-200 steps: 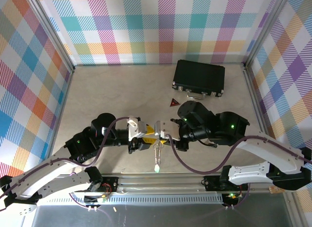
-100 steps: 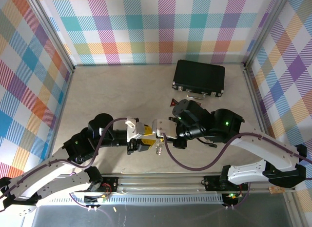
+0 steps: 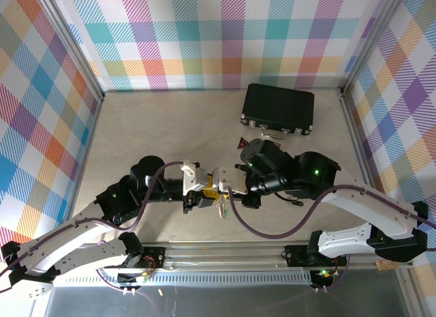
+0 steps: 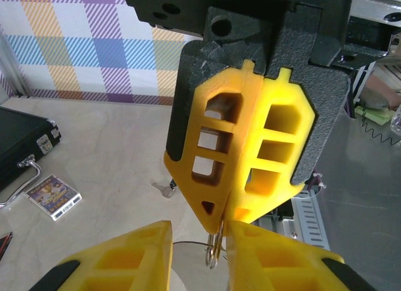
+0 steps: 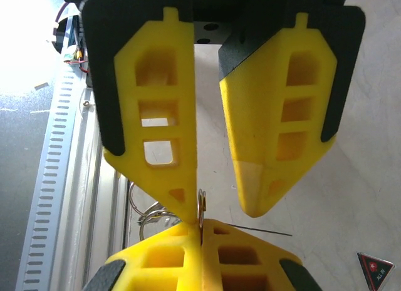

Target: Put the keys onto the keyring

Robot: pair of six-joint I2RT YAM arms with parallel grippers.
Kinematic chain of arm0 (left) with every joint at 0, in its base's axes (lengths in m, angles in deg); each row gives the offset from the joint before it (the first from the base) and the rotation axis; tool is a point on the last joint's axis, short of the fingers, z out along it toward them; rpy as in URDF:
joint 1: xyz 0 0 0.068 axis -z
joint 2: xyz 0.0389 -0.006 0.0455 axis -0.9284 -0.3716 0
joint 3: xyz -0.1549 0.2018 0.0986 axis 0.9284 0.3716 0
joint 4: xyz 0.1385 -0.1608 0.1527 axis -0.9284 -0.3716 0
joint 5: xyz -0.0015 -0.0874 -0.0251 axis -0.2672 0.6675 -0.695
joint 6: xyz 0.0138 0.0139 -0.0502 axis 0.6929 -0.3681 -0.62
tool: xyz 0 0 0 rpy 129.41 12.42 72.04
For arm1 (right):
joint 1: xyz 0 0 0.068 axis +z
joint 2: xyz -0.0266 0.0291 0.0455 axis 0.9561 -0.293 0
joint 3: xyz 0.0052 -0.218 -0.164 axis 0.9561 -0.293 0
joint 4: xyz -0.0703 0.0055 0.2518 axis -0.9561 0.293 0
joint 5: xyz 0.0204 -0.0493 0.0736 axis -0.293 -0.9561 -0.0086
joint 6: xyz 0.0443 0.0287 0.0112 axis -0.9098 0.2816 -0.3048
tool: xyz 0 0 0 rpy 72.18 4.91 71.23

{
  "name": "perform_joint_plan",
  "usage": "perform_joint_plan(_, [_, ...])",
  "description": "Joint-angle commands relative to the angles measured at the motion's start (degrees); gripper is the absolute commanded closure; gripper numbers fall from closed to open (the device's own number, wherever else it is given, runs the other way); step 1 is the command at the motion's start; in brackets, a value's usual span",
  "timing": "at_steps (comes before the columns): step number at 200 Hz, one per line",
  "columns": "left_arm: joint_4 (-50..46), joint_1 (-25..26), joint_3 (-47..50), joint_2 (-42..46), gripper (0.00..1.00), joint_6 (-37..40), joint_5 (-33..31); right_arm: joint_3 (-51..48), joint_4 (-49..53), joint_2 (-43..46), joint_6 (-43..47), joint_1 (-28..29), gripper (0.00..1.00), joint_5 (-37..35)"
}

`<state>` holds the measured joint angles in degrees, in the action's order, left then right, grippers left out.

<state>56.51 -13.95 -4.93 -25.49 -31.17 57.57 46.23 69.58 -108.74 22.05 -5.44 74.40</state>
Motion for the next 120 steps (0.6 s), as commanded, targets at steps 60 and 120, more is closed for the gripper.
perform_joint_plan(60, [0.3, 0.2, 0.8, 1.4, 0.72, 0.5, -2.1, 1.4, -0.9, 0.8, 0.4, 0.3, 1.0, 1.6])
perform_joint_plan(120, [0.4, 0.2, 1.2, 1.5, 0.72, 0.4, -2.2, 1.0, -1.8, 0.9, 0.5, 0.3, 1.0, 2.4])
